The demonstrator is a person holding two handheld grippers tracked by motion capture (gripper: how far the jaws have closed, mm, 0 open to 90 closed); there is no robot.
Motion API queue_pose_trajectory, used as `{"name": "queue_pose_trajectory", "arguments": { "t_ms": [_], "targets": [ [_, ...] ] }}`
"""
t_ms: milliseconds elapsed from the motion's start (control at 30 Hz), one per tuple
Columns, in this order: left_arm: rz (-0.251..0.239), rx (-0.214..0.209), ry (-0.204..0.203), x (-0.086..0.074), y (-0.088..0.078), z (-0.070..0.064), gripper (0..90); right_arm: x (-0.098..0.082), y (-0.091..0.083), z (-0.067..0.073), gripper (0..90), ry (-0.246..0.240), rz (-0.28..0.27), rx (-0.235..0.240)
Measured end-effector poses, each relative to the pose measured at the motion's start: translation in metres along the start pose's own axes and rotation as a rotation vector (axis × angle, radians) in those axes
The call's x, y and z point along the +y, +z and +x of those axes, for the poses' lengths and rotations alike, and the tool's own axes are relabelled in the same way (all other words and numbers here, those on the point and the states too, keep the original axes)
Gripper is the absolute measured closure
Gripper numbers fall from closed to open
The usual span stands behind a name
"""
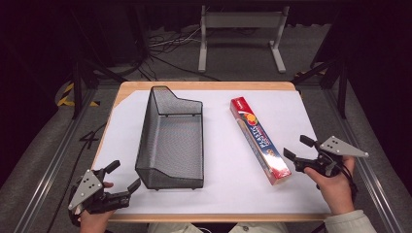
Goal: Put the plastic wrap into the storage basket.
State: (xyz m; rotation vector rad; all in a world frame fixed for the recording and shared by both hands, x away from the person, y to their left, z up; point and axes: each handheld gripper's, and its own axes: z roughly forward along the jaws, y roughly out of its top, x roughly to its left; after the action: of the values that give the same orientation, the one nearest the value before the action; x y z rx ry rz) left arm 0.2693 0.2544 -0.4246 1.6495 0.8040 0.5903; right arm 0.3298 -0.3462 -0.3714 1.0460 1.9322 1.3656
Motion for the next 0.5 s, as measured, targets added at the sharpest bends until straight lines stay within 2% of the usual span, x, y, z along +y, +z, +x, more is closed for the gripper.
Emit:
{"name": "queue_pose_trajectory", "arguments": {
  "t_ms": [133, 300, 433, 500],
  "targets": [
    [0.000, -0.001, 0.001, 0.000, 0.000, 0.000, 8.8, 0.011, 0.006, 0.002, 18.5, -0.023, 0.001, 0.008],
    [-0.001, 0.001, 0.001, 0.000, 0.000, 0.000, 8.8, 0.020, 0.017, 0.002, 20.3, -0.007, 0.034, 0.021],
    [-0.002, 0.000, 0.001, 0.000, 0.000, 0.000, 8.8, 0.027, 0.026, 0.003, 19.1, -0.029, 0.048, 0.021],
    [-0.002, 0.000, 0.001, 0.000, 0.000, 0.000, 8.8, 0.032, 0.031, 0.004, 18.6, -0.023, 0.047, 0.029]
  ]
}}
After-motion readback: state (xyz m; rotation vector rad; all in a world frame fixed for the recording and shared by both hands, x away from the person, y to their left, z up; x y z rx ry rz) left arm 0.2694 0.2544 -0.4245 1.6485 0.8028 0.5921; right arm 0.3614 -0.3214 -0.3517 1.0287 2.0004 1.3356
